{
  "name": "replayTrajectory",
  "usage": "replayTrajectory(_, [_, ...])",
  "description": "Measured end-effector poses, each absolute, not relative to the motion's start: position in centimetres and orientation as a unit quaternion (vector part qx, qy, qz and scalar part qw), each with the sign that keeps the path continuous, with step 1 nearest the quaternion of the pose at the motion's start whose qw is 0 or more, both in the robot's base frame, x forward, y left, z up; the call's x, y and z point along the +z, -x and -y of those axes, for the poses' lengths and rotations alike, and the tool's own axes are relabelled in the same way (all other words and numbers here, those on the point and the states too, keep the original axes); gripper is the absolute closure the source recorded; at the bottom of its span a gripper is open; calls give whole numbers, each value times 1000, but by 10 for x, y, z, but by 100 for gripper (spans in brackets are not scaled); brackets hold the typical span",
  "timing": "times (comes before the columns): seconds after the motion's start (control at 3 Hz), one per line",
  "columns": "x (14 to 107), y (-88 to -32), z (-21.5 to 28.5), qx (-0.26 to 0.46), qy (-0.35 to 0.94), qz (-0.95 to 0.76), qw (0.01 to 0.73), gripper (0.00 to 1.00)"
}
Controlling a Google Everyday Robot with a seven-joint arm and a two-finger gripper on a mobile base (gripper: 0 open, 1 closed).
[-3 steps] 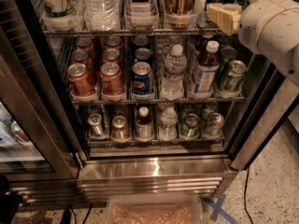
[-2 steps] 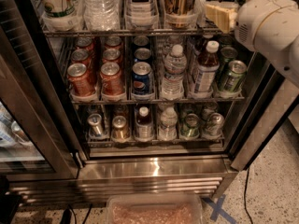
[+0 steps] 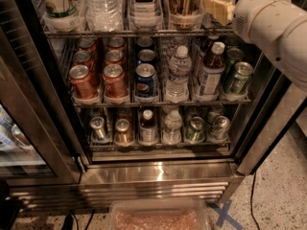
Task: Pick pepsi can from top shelf of fridge
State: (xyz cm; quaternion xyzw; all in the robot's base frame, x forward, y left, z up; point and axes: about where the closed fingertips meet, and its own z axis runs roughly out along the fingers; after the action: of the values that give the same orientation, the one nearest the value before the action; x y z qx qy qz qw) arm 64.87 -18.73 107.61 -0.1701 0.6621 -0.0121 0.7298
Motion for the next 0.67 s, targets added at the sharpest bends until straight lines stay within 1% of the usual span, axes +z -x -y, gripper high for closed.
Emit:
replayTrajectory(0.33, [1076, -650, 188, -11, 167, -662, 730, 47])
replayTrajectory(0.67, [1076, -650, 188, -11, 167, -662, 730, 70])
